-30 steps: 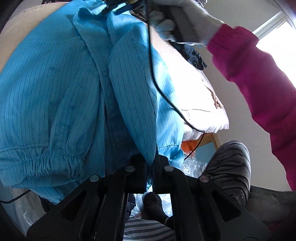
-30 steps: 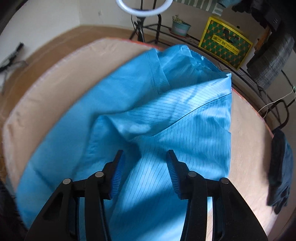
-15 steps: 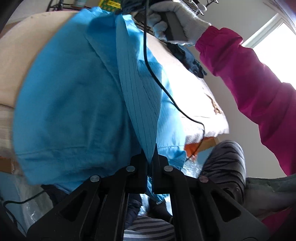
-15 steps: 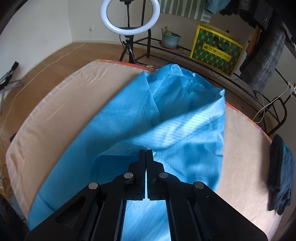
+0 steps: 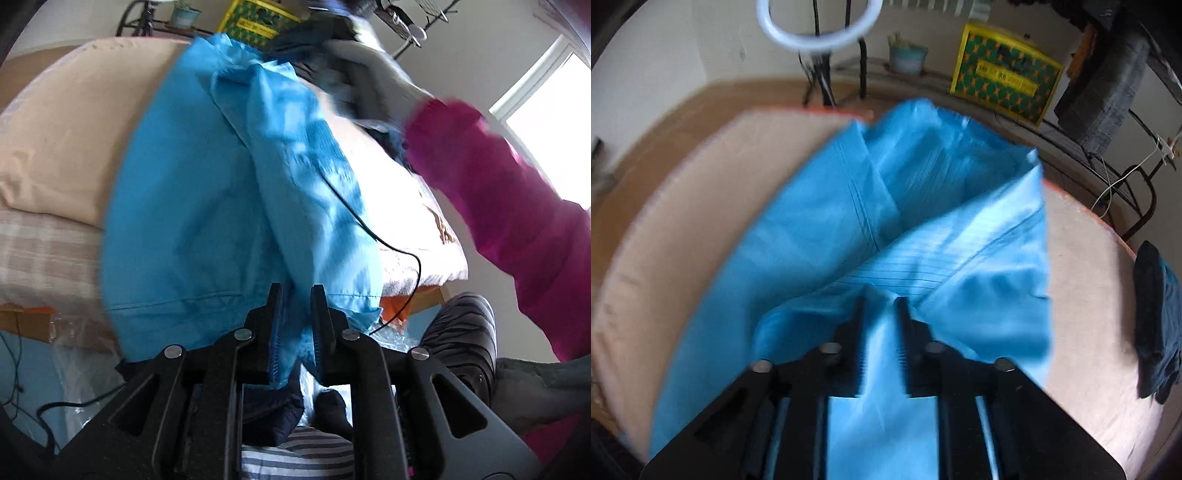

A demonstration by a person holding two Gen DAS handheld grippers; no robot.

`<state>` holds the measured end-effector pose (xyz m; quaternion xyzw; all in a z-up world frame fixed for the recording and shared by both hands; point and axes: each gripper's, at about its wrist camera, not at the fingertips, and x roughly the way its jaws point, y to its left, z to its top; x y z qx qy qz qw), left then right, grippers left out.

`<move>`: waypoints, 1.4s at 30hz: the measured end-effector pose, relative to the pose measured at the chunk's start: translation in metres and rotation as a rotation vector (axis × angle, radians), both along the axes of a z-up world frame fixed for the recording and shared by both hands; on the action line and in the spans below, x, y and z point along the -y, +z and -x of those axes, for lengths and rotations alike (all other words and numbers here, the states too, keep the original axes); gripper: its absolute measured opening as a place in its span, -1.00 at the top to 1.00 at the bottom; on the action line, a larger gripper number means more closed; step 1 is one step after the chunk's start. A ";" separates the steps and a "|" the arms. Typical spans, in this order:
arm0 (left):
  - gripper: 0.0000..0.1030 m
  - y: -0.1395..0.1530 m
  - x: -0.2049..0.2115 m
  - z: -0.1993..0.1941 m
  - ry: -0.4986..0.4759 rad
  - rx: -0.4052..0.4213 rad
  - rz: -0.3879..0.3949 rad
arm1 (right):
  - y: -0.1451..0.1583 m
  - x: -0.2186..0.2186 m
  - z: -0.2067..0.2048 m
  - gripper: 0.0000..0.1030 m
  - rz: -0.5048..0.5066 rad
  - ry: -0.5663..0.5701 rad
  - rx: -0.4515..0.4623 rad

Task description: Fold large clothes

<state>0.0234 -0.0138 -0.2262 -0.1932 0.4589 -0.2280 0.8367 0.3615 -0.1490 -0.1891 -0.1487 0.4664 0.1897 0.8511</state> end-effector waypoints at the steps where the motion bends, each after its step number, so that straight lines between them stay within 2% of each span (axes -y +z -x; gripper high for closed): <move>1: 0.68 0.002 -0.004 0.001 0.012 0.003 -0.002 | 0.020 0.014 0.013 0.42 -0.056 0.003 0.023; 3: 0.39 0.004 -0.014 0.004 0.045 0.010 -0.010 | 0.048 0.040 0.039 0.38 -0.146 -0.002 0.036; 7: 0.20 0.006 -0.040 0.001 0.108 0.007 -0.025 | 0.087 0.096 0.098 0.38 -0.282 -0.015 0.041; 9: -0.02 0.003 -0.051 -0.002 0.140 -0.004 -0.022 | 0.101 0.123 0.131 0.38 -0.315 -0.017 0.042; 11: -0.03 -0.001 -0.068 -0.006 0.170 -0.027 0.000 | 0.109 0.150 0.166 0.32 -0.352 -0.019 0.050; 12: -0.03 -0.004 -0.074 -0.008 0.182 -0.042 0.007 | 0.109 0.163 0.186 0.15 -0.372 -0.027 0.048; 13: -0.03 -0.007 -0.083 -0.010 0.193 -0.057 0.018 | 0.107 0.170 0.201 0.02 -0.382 -0.037 0.045; 15: -0.04 -0.016 -0.091 -0.013 0.208 -0.083 0.028 | 0.092 0.187 0.232 0.00 -0.402 -0.068 0.023; 20: -0.04 -0.039 -0.097 -0.018 0.223 -0.157 0.095 | 0.019 0.206 0.284 0.00 -0.456 -0.125 -0.165; 24: -0.05 -0.056 -0.100 -0.020 0.226 -0.202 0.129 | -0.031 0.198 0.296 0.00 -0.479 -0.145 -0.289; 28: -0.06 -0.055 -0.102 -0.022 0.220 -0.197 0.163 | -0.063 0.181 0.291 -0.06 -0.459 -0.129 -0.346; 29: -0.06 -0.055 -0.100 -0.021 0.213 -0.198 0.160 | -0.067 0.179 0.292 -0.09 -0.463 -0.121 -0.353; 33: -0.05 -0.046 -0.090 -0.015 0.225 -0.158 0.058 | -0.064 0.173 0.302 -0.13 -0.459 -0.071 -0.343; 35: -0.05 -0.036 -0.083 -0.009 0.217 -0.117 0.061 | -0.068 0.176 0.305 -0.05 -0.512 -0.064 -0.387; 37: -0.05 -0.025 -0.071 -0.004 0.182 -0.079 0.049 | -0.069 0.176 0.310 0.02 -0.520 -0.048 -0.393; 39: -0.05 -0.017 -0.058 -0.002 0.135 -0.070 0.061 | -0.072 0.165 0.313 0.03 -0.487 -0.005 -0.380; 40: -0.05 -0.014 -0.049 -0.003 0.104 -0.087 0.094 | -0.072 0.158 0.311 0.07 -0.470 0.018 -0.380; 41: -0.05 -0.013 -0.044 -0.004 0.087 -0.106 0.118 | -0.074 0.149 0.313 0.16 -0.438 0.051 -0.376; 42: -0.05 -0.012 -0.037 -0.005 0.073 -0.125 0.138 | -0.075 0.142 0.314 0.35 -0.413 0.075 -0.378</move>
